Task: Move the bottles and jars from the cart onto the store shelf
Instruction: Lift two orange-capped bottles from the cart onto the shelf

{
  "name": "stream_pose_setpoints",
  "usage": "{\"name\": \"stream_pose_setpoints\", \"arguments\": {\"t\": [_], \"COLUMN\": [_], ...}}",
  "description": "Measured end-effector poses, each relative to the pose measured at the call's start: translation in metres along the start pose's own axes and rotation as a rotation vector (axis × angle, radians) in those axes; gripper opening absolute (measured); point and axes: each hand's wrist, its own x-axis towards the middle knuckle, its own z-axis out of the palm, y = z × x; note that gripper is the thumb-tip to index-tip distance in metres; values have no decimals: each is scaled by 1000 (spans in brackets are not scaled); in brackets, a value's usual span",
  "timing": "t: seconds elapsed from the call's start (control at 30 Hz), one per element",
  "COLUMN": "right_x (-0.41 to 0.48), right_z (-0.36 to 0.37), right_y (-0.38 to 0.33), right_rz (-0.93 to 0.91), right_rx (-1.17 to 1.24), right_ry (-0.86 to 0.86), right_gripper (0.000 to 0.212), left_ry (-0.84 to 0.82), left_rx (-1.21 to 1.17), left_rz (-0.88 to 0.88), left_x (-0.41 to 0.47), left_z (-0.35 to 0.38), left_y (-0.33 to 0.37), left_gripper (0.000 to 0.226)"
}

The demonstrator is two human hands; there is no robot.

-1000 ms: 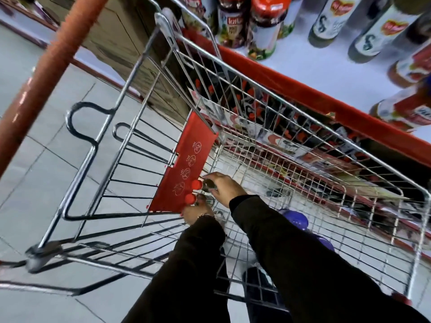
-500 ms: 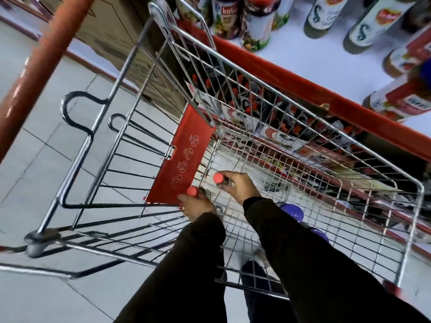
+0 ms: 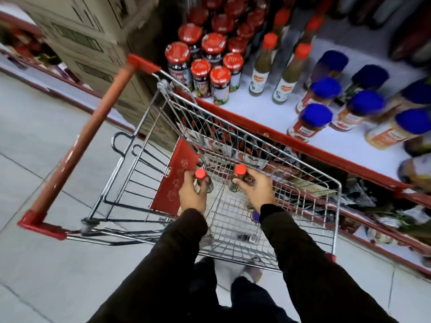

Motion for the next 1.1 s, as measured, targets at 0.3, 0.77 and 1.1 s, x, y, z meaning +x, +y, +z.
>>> {"name": "stream_pose_setpoints", "arguments": {"t": [0.3,0.77,1.1], "right_x": [-15,38,67], "right_z": [-70,-123,-124], "right_y": [-65,-131,-133], "right_rz": [-163,-232,-117], "right_rx": [41,69,36], "right_ry": [256,557,552], "right_gripper": [48,31,30], "left_ry": [-128,-193,-266], "left_rx": [-258,-292,-173], "left_rz": [343,636,591], "left_x": [14,74,102], "left_z": [-24,-7,17], "left_y": [99,228,228], "left_gripper": [27,32,32]}}
